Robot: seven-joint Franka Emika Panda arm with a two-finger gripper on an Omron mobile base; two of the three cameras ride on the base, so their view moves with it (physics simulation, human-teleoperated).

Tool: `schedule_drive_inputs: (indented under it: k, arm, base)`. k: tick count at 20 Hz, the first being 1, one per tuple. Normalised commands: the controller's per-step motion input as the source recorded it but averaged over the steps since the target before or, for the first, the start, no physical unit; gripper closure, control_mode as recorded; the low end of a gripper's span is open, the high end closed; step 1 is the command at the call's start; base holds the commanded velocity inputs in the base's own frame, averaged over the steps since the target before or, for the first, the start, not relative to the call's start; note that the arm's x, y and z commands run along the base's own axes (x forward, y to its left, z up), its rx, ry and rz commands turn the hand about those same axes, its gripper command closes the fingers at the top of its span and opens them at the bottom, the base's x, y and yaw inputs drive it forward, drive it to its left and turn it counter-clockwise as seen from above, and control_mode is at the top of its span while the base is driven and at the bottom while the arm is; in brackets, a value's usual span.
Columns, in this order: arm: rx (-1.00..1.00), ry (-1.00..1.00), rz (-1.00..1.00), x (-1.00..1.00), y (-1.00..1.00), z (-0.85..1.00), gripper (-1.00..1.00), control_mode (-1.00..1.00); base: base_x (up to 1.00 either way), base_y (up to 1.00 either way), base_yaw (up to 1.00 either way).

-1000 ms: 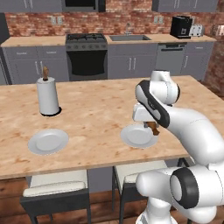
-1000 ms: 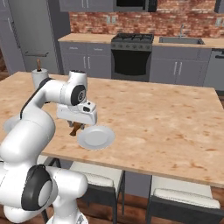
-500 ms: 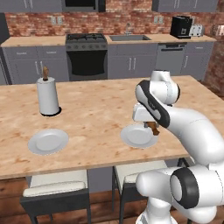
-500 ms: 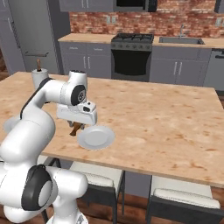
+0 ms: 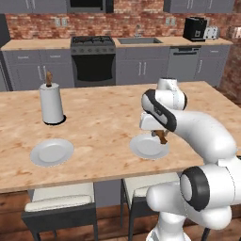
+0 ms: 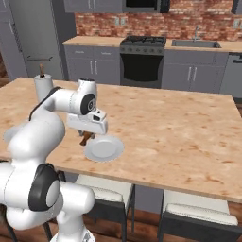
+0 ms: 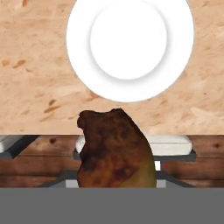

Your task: Take the chicken drumsticks from the pan and place one on each plate on the dining counter.

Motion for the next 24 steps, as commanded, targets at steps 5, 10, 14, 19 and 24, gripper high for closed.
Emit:
schedule_drive_inputs:
  k: [5, 10, 14, 19, 24]
  arm:
    - [-0.01, 0.00, 0.00, 0.55, 0.00, -0.30, 1.00, -1.00]
    - [-0.07, 0.00, 0.00, 0.35, 0.06, -0.38, 1.00, -1.00]
    - [0.00, -0.04, -0.05, 0.36, 0.00, -0.40, 1.00, -1.00]
    - [0.00, -0.03, -0.07, 0.26, 0.02, -0.47, 1.00, -1.00]
    - [0.00, 0.00, -0.09, 0.36, 0.03, -0.39, 1.00, -1.00]
  base:
    - [0.00, 0.00, 0.00]
    - [0.00, 0.00, 0.00]
    - [0.00, 0.00, 0.00]
    - [0.00, 0.00, 0.00]
    - [0.00, 0.00, 0.00]
